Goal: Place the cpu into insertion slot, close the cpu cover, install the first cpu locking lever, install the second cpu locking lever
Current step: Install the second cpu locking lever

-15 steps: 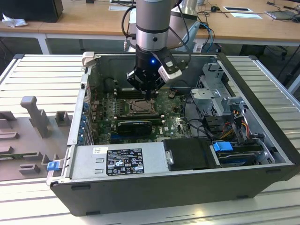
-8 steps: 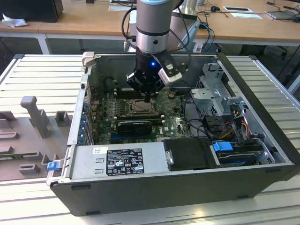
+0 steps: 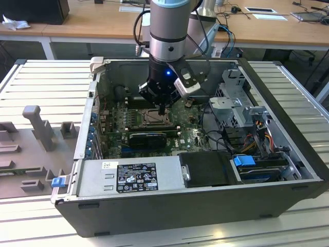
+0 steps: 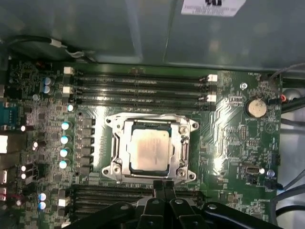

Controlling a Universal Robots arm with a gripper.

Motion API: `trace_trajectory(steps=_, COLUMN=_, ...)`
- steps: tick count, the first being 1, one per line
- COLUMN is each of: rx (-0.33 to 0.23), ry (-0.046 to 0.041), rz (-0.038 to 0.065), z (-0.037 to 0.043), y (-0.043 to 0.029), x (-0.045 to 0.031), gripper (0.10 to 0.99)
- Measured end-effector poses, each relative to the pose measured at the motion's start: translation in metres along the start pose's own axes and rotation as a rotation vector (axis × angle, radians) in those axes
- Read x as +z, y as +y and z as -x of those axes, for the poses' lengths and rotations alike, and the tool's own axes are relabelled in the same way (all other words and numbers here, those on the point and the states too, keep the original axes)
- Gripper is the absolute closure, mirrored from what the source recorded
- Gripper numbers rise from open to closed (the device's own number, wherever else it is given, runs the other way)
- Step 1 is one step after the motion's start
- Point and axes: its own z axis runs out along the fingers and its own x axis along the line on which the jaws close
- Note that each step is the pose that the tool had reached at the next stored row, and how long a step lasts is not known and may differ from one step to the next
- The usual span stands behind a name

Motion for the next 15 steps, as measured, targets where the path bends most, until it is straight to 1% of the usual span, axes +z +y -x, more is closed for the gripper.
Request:
trace_trajectory(steps=2, rx=0.000, ry=-0.0001, rz=0.003, z=-0.0054, y=-0.0060, x=0.0017, gripper=0.984)
trace_trajectory(steps=3, rx=0.000, ry=-0.0002, rz=0.004, z=-0.0092, y=-0.0112, x=0.0026, gripper=0.984)
trace_trajectory(steps=4, rx=0.000, ry=-0.0002, rz=0.005, z=-0.0134, y=-0.0142, x=0.0030, gripper=0.984)
trace_trajectory(steps=5, rx=0.000, ry=-0.0003, rz=0.005, z=-0.0160, y=-0.0148, x=0.0032, gripper=0.984)
trace_trajectory(steps=7, rx=0.000, ry=-0.0006, rz=0.009, z=-0.0301, y=-0.0151, x=0.0051, gripper=0.984)
trace_trajectory(steps=9, rx=0.000, ry=-0.0004, rz=0.009, z=-0.0337, y=-0.0151, x=0.0085, gripper=0.984)
trace_trajectory(steps=11, rx=0.000, ry=-0.0004, rz=0.009, z=-0.0341, y=-0.0152, x=0.0156, gripper=0.984)
trace_trajectory(steps=13, rx=0.000, ry=-0.0004, rz=0.008, z=-0.0344, y=-0.0152, x=0.0197, gripper=0.984)
trace_trajectory(steps=14, rx=-0.001, ry=-0.0003, rz=0.009, z=-0.0354, y=-0.0152, x=0.0233, gripper=0.984)
trace_trajectory(steps=15, rx=-0.003, ry=-0.0004, rz=0.011, z=-0.0371, y=-0.0153, x=0.0250, gripper=0.984)
